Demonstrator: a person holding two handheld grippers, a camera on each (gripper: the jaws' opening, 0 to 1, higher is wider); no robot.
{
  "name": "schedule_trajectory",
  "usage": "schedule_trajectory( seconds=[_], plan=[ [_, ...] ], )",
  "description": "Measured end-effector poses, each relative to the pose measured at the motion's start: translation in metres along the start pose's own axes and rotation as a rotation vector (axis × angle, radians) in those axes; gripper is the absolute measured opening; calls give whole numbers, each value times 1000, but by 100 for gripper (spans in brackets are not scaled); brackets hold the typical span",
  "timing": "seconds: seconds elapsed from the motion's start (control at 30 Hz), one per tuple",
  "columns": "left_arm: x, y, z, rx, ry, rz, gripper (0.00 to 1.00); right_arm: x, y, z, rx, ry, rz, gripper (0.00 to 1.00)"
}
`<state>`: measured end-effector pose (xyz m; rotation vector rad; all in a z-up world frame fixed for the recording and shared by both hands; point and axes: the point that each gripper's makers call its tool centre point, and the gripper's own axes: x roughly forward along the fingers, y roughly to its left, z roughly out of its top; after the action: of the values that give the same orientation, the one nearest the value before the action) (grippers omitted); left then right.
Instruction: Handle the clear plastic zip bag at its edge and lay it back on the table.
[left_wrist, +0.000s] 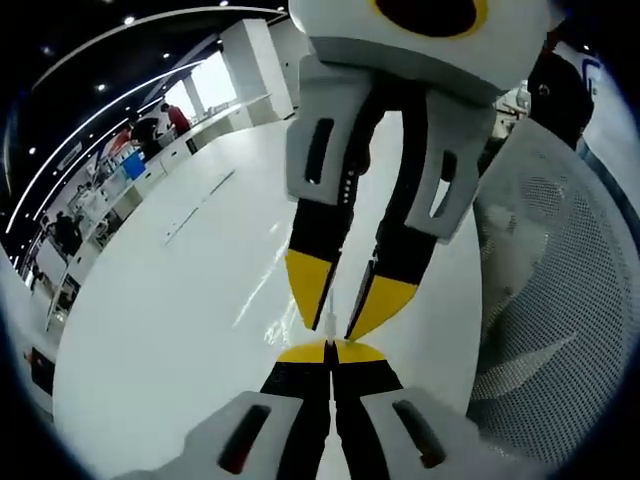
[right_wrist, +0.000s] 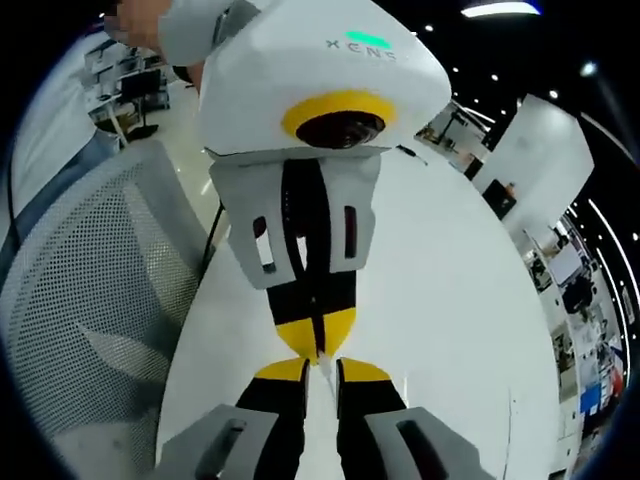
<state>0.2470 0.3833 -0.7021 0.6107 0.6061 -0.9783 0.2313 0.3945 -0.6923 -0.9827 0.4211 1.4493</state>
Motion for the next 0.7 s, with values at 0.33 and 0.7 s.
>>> schedule_trajectory(
  seconds=[0.33, 0.7],
  plan=[
    [-1, -6, -3, -4, 18, -19, 0, 1, 6, 2, -41, 28, 30, 0],
    [0, -6, -8, -20, 38, -22, 0, 6, 7, -2, -17, 50, 25, 0]
  ],
)
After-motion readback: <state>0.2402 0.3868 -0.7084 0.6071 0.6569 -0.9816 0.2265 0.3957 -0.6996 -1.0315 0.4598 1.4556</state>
